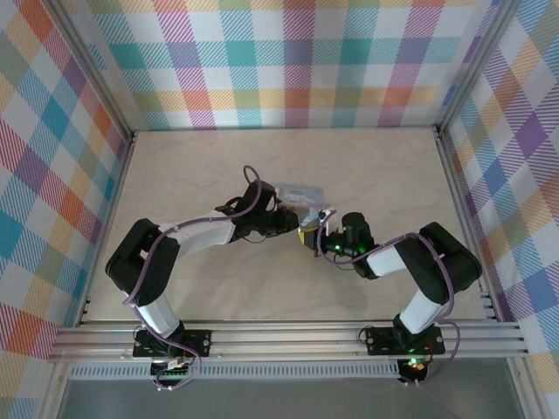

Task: Unlock the padlock with the key

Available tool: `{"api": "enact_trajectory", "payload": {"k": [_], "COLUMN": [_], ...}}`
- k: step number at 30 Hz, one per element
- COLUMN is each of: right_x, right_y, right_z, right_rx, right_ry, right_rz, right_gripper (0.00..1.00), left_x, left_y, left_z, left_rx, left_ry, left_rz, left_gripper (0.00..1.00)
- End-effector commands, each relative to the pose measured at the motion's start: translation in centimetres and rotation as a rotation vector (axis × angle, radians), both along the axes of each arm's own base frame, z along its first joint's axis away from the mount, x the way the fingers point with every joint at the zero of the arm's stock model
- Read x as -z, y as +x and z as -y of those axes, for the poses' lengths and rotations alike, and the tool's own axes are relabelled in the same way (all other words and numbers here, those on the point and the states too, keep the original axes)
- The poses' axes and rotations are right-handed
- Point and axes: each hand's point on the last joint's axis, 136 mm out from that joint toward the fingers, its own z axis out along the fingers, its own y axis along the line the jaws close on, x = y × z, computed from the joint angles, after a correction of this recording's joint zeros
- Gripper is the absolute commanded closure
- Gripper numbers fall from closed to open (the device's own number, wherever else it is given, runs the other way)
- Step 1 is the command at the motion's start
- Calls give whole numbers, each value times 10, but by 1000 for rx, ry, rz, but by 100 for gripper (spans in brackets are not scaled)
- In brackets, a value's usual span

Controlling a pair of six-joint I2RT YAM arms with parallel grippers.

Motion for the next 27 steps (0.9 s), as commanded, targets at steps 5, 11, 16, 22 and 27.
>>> {"api": "enact_trajectory", "payload": {"k": [5,11,16,22,27], "right_x": [-24,-25,-35,-42,-44], "right_y": [20,20,25,23,23], "right_z": [10,8,5,3,3], "right_rx": [61,44,43,26,24], "right_ry": [16,18,32,35,30], "right_rz": [99,95,115,122,124], "right_gripper": [100,100,100,100,100], "left_x": [-24,-24,-17,-6,-2], "left_y": [-19,-20,-21,-22,-23], "left_z": [17,17,14,10,11], "left_rx": [114,120,123,124,133], "left_ry": [-70,-75,-50,-12,-8], "left_rz": [11,10,7,6,1], "left_gripper": [76,76,76,77,77]}}
